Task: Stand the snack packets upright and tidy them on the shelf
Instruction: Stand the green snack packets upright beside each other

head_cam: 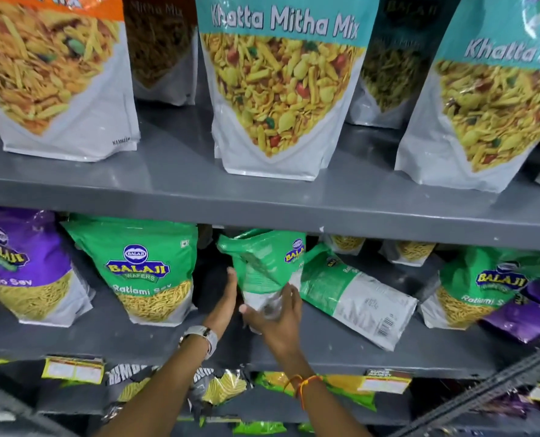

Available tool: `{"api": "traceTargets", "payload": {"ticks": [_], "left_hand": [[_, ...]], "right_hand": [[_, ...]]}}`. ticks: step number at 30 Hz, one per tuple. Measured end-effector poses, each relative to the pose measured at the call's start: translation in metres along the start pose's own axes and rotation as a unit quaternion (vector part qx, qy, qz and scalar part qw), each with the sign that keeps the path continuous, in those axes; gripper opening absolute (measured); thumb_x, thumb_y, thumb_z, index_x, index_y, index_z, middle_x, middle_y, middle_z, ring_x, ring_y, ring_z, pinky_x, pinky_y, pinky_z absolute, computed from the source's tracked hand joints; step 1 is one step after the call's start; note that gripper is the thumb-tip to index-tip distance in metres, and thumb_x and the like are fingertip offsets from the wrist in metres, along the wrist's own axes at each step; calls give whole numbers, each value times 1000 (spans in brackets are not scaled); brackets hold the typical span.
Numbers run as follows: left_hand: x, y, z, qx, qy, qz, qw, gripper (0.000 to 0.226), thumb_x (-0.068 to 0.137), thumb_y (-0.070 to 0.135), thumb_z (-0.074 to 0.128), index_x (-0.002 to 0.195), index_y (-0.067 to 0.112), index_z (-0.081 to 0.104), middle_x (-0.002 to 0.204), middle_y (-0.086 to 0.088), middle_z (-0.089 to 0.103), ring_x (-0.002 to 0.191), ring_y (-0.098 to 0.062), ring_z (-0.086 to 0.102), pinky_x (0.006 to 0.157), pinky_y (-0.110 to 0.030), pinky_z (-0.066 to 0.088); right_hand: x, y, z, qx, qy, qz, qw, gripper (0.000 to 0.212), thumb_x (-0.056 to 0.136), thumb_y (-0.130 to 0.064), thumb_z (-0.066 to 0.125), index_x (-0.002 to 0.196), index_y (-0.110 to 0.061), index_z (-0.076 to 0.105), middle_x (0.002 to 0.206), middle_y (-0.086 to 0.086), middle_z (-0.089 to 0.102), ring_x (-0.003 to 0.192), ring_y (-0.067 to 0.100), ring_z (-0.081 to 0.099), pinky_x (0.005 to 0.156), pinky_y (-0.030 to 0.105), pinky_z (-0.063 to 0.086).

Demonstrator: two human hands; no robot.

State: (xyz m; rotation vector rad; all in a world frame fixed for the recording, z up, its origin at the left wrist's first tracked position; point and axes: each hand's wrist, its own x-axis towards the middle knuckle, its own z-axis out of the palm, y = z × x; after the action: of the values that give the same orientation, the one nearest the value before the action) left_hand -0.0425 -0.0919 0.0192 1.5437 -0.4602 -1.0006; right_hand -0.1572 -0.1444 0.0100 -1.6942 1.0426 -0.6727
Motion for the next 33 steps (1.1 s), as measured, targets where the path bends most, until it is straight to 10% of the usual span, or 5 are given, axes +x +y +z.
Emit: {"api": "traceTargets", "payload": {"ticks": [11,14,18,24,33], "left_hand": [[-5,12,-17,39,44,120,991,76,66,81,39,118,27,53,132,-2,50,125,-19,45,109,-44,33],[12,10,-26,66,39,160,984,24,86,23,61,109,20,54,116,-4,57,114,-25,52,101,-39,40],[35,-5,-42,111,-84,54,989,91,80,16,70,147,21,10,138,14,18,130,-6,19,111,-30,20],[39,-25,-30,170,-53,77,981,70,62,37,80,115,31,35,114,16,51,118,-15,47,83,-11,38],[25,-19,-29,230,-50,104,966,106,55,48,81,139,20,24,145,-10,34,137,-27,29,114,-46,27]], "right_hand": [[43,1,-30,77,-124,-1,989,48,57,-1,86,90,-22,58,102,5,65,93,14,64,86,34,49],[58,-2,-47,108,-179,18,978,48,65,15,74,102,-11,59,99,-5,64,91,3,64,80,22,48],[67,-2,-55,85,-214,21,973,61,72,10,70,126,1,43,117,-3,55,110,18,54,83,9,46],[58,12,-50,-13,-69,2,998,57,68,-14,82,114,-2,51,106,17,62,98,35,59,82,37,50],[47,12,-39,-23,-126,46,991,111,53,-11,90,138,-2,19,131,15,51,121,26,48,101,40,44]]}}
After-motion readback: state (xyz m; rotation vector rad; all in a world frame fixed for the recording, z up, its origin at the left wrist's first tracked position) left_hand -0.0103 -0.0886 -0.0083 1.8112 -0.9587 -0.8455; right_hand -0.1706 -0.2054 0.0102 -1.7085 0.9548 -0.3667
